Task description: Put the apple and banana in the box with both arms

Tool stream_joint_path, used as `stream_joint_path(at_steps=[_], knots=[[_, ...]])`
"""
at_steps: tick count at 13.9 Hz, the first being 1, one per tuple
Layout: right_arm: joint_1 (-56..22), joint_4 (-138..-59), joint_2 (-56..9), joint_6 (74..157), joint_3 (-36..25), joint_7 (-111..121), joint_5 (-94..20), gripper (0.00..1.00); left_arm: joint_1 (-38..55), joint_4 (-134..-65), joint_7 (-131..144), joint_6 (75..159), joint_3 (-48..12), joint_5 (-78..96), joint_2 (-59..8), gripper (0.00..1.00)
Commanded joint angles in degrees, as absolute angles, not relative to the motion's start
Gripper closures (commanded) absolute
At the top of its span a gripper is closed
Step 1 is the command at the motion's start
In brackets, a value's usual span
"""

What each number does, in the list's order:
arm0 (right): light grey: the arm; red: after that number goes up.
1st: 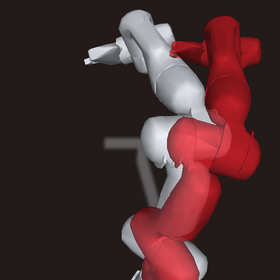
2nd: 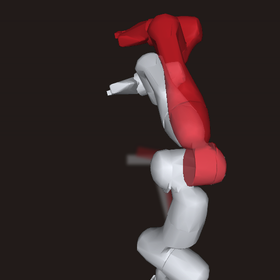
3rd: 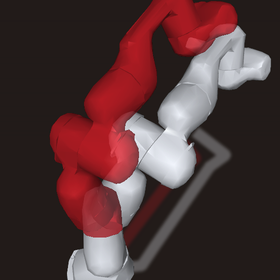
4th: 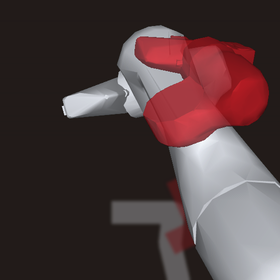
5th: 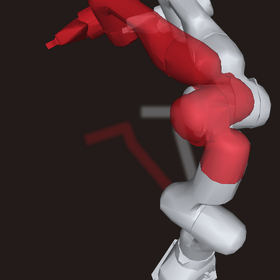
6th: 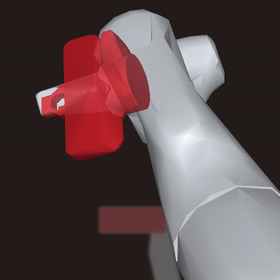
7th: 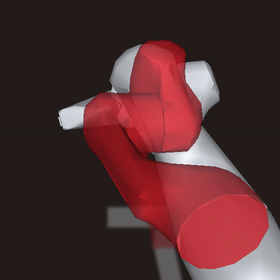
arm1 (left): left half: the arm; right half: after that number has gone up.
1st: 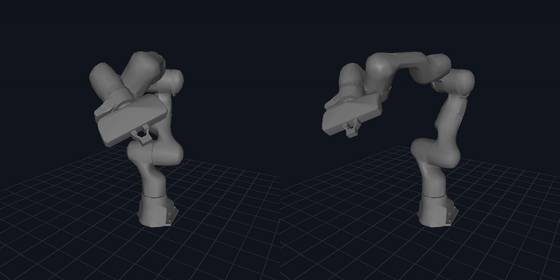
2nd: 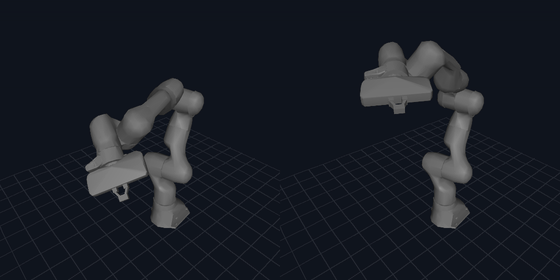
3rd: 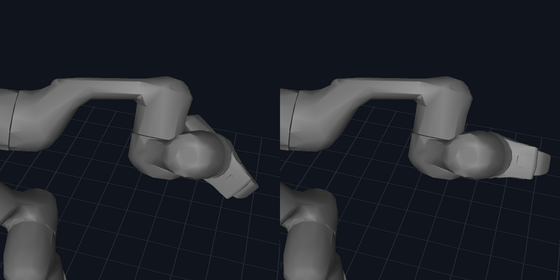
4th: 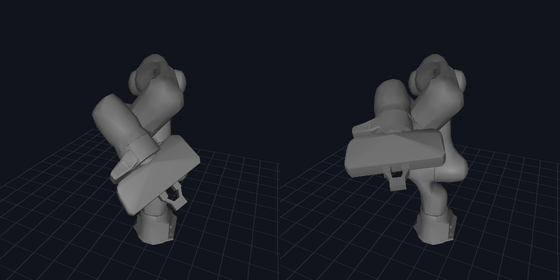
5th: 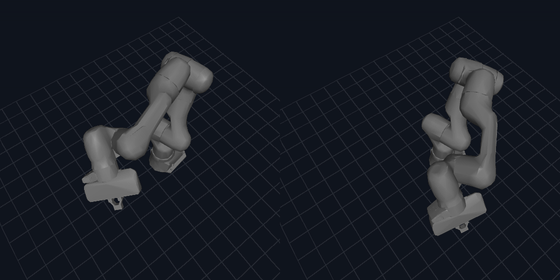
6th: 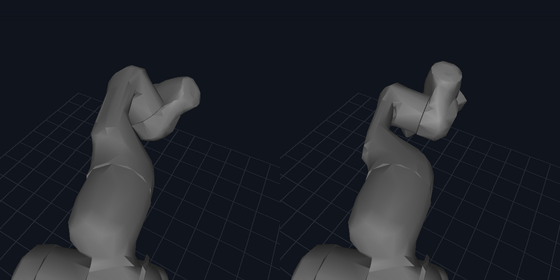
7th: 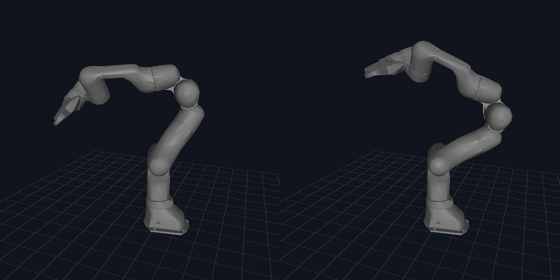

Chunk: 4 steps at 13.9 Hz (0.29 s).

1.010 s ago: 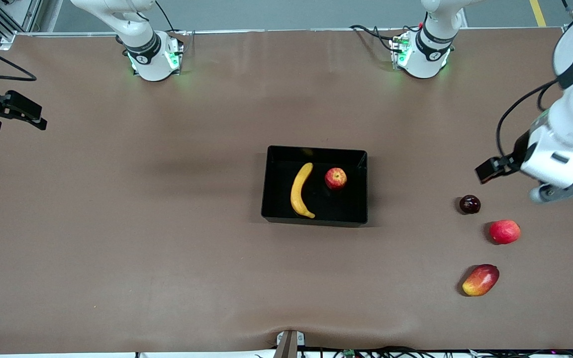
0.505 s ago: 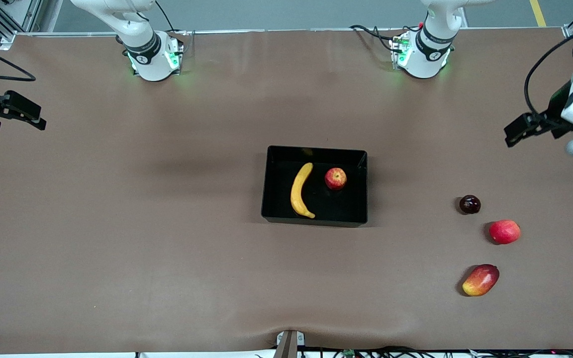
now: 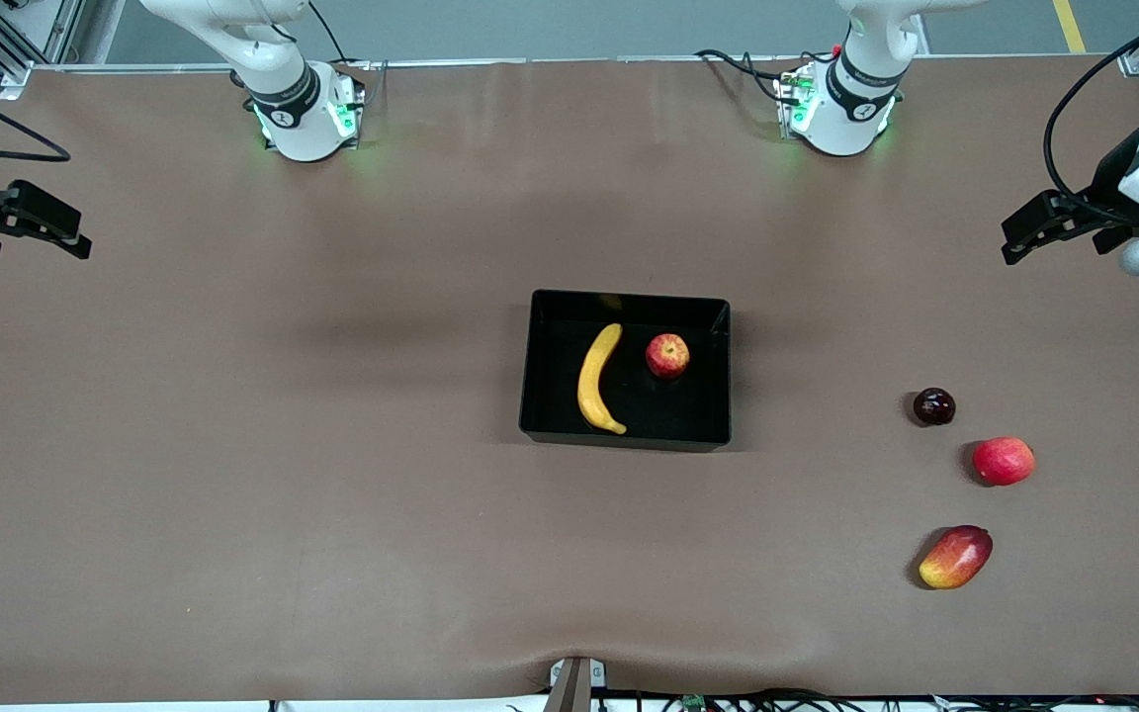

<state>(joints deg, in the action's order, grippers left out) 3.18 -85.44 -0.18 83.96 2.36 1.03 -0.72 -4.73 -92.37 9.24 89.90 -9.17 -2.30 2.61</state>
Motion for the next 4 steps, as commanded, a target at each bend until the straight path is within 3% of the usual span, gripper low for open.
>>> stream_joint_path(at_steps=[1, 4], knots=[[3.7, -86.3, 0.7, 84.1, 2.4, 1.7, -0.4, 0.0, -4.7, -91.5, 8.4, 90.2, -9.1, -1.9, 2.8, 0.0], [3.8, -86.3, 0.6, 84.1, 2.4, 1.7, -0.5, 0.0, -4.7, -91.1, 8.4, 90.1, -9.1, -2.0, 2.4, 0.0]])
